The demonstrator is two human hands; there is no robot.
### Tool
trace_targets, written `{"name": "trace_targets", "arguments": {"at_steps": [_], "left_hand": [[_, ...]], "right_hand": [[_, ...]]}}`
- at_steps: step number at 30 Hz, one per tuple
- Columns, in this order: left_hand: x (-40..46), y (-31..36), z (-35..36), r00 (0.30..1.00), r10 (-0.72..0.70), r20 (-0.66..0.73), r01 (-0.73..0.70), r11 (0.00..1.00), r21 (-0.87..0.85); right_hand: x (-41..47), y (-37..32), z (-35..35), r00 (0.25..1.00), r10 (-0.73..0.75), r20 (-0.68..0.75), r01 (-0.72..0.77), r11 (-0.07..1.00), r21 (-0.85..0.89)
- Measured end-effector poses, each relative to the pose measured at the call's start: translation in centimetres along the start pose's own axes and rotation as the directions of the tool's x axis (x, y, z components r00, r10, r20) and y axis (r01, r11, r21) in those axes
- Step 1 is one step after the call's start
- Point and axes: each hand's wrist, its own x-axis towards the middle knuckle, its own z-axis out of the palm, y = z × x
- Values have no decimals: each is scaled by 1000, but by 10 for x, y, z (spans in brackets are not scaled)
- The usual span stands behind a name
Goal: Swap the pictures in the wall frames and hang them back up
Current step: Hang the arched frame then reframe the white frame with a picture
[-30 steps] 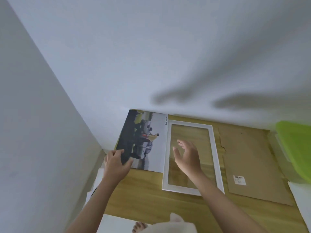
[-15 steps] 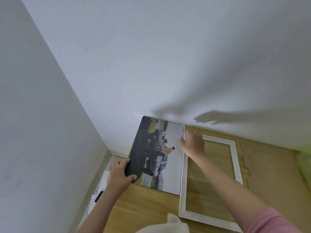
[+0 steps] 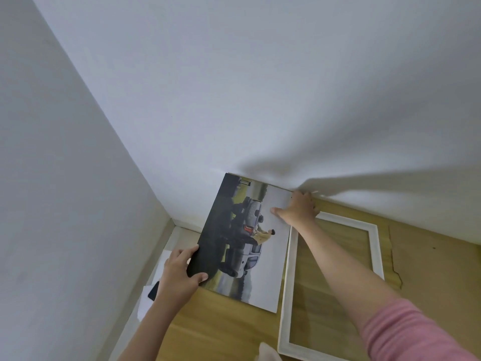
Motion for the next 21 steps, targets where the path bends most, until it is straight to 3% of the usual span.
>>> {"name": "trace_targets", "arguments": {"at_steps": [8, 21], "left_hand": [[-1, 1, -1, 1000, 5, 9, -5, 1000, -22], [-1, 8, -4, 1000, 1, -14, -2, 1000, -27]], "right_hand": [[5, 5, -4, 1000, 22, 12, -23, 997, 68], [-11, -3, -1, 983, -182, -14, 183, 980, 77]]}}
